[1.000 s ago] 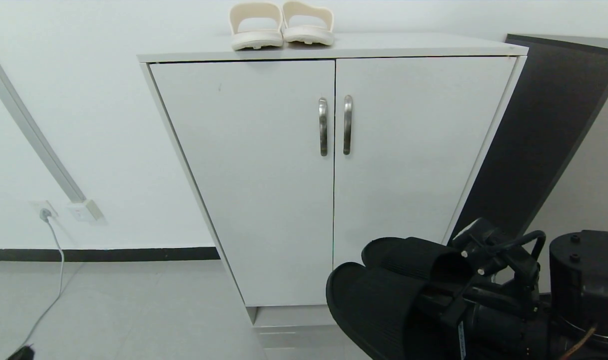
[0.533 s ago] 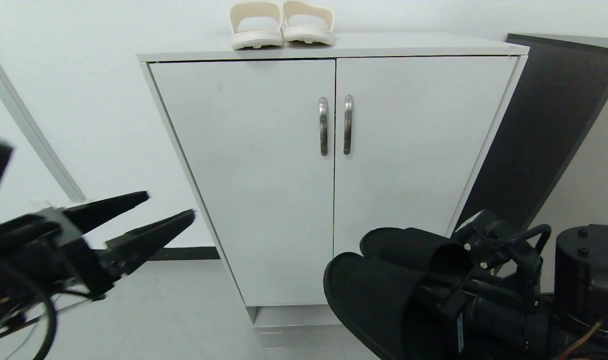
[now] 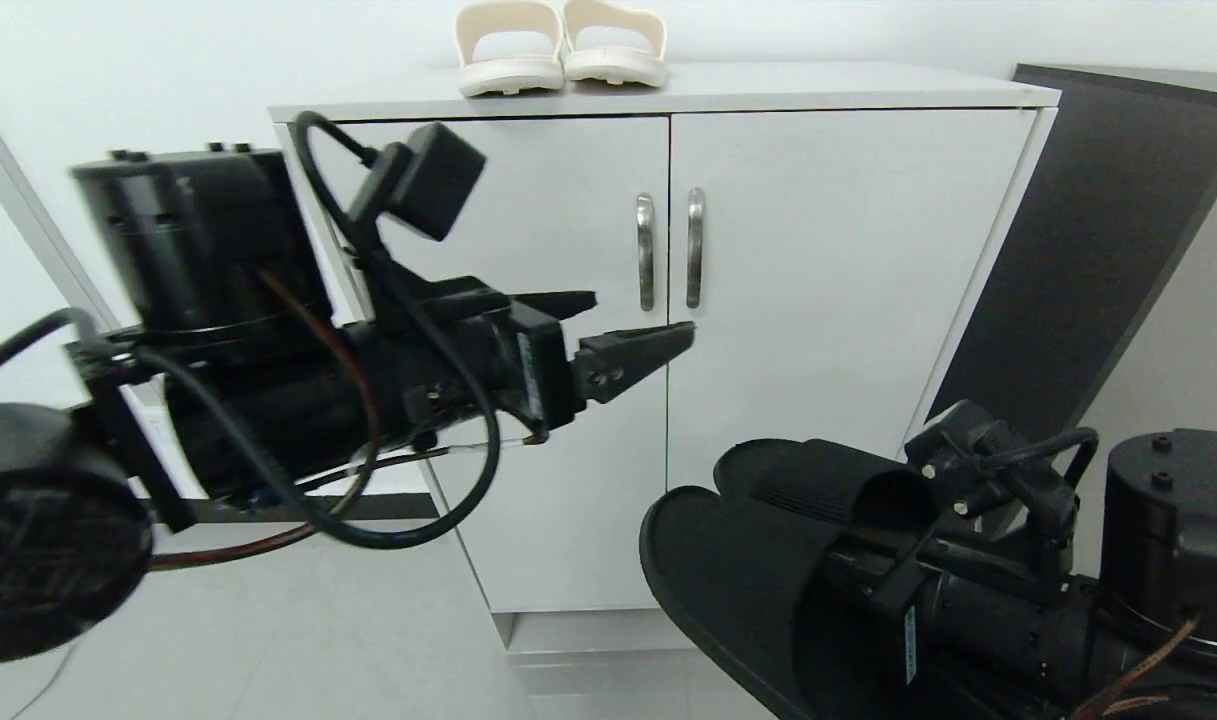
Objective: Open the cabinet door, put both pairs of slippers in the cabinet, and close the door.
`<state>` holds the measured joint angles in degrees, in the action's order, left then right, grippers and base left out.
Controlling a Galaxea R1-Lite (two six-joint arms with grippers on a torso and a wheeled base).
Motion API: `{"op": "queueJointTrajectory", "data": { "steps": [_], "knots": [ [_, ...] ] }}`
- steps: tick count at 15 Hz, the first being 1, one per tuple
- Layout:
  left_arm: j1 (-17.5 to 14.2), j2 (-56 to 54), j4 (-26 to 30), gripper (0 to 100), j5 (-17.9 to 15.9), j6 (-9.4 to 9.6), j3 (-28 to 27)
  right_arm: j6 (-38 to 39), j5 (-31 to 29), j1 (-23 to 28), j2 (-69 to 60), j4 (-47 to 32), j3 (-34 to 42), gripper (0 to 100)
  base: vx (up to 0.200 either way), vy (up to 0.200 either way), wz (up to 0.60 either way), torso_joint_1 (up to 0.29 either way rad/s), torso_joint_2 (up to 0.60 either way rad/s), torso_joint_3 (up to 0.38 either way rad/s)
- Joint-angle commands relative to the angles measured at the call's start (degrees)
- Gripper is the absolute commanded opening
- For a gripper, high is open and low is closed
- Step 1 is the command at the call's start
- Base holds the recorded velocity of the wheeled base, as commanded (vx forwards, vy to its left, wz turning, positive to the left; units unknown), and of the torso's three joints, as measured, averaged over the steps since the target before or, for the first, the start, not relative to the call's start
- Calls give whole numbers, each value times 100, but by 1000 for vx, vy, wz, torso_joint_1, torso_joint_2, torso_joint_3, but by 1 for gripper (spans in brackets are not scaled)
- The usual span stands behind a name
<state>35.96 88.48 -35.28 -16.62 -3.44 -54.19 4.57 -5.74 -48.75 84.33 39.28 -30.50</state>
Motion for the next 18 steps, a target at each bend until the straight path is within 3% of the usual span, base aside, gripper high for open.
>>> {"op": "queueJointTrajectory", "data": {
  "steps": [1, 3, 4, 5, 7, 8, 10, 12, 18],
  "knots": [
    [113, 899, 241, 100, -439, 10, -742, 0, 3, -3, 4, 1, 9, 0, 0, 0, 0, 0, 0, 0],
    [-28, 1154, 628, 100, -1010, -61, -1349, -62, 3, -3, 4, 10, 0, 0, 0, 0, 0, 0, 0, 0],
    [-54, 1216, 795, 100, -1309, -421, -1648, -88, 3, -3, -5, 10, -9, 0, 0, 0, 0, 0, 0, 0],
    [-63, 1277, 839, 100, -1687, -904, -1903, -88, 3, -12, -14, 10, -17, 0, 0, 0, 0, 0, 0, 0],
    [-168, 1400, 839, 100, -2003, -1317, -2245, -88, 3, -3, -14, 10, -9, 0, 0, 0, 0, 0, 0, 0],
    [-212, 1611, 847, 100, -1986, -1476, -2527, -88, 12, -3, -5, 10, 0, 0, 0, 0, 0, 0, 0, 0],
    [-274, 1769, 847, 100, -1916, -1484, -2720, -88, 12, -3, 13, 10, 0, 0, 0, 0, 0, 0, 0, 0],
    [-344, 1945, 847, 100, -1617, -1476, -2940, -88, 12, -3, 13, 10, -9, 0, 0, 0, 0, 0, 0, 0],
    [-459, 1927, 865, 100, -1441, -1449, -3036, -106, 12, 15, 30, 10, -44, 0, 0, 0, 0, 0, 0, 0]
  ]
}}
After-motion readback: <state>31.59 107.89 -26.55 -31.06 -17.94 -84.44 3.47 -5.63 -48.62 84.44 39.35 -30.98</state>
